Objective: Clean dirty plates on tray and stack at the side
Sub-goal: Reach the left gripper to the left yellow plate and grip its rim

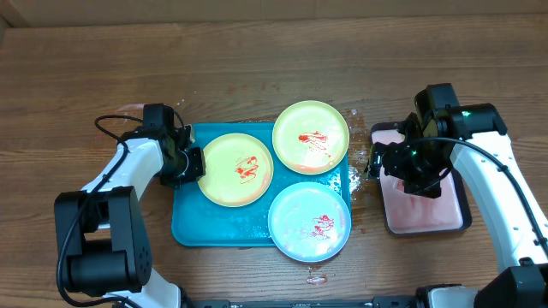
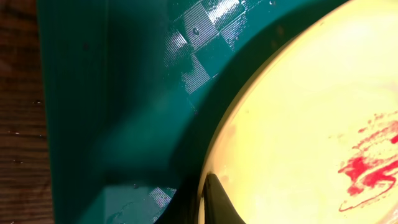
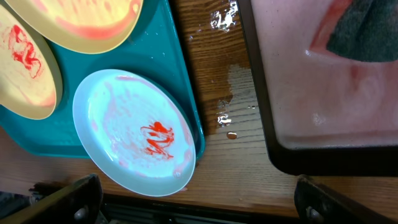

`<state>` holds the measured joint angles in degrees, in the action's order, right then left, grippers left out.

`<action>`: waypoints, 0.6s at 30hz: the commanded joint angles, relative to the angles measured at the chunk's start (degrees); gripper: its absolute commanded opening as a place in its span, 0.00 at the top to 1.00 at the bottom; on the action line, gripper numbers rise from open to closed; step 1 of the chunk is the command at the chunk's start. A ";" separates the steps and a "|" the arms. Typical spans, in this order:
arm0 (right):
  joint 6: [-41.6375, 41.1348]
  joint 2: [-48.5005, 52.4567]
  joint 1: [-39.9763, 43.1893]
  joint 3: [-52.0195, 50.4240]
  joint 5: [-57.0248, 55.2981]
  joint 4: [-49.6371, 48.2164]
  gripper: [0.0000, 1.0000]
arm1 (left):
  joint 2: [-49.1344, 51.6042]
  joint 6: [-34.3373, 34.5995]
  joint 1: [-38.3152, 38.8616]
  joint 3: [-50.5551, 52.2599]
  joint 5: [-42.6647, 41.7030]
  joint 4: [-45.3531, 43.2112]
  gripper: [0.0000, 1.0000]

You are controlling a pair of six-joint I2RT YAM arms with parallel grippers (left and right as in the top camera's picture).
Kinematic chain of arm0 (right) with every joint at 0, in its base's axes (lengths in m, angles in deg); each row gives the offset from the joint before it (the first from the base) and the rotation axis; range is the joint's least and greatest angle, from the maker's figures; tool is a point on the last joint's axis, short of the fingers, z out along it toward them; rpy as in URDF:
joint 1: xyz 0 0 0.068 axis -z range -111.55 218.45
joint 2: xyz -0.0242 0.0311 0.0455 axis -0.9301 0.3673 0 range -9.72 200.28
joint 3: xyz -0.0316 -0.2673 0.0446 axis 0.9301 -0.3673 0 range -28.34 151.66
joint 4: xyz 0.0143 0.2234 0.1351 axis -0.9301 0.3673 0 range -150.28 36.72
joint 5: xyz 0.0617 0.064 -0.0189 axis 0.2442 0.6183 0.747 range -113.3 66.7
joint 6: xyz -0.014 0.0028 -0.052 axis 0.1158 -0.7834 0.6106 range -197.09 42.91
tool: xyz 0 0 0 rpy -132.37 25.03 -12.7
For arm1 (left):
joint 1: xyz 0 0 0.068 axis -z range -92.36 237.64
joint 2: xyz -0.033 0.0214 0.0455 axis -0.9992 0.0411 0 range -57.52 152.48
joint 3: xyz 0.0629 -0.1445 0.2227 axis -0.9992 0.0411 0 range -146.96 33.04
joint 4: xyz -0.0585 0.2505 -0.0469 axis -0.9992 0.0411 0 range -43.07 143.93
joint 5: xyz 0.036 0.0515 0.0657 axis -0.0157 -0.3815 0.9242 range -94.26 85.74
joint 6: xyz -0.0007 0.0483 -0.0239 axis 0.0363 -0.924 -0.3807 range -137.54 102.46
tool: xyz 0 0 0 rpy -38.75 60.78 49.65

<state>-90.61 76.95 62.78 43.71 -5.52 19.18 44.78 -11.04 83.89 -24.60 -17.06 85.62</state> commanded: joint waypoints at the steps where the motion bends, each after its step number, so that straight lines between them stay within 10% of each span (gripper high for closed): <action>1: -0.24 -1.05 0.00 1.14 0.37 -0.31 0.00 | 3.41 0.44 0.00 1.22 2.69 -0.37 0.96; 10: -0.44 -1.03 0.00 1.03 1.49 -4.17 0.00 | 3.41 -4.79 0.00 1.22 4.98 1.03 0.96; 18: -24.28 -0.68 0.02 0.15 -23.04 -5.29 0.00 | 3.41 -1.68 0.02 1.22 9.60 2.32 0.96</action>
<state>-102.33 76.95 62.78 43.71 -15.46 14.29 44.80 -13.20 84.22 -25.11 -15.20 86.80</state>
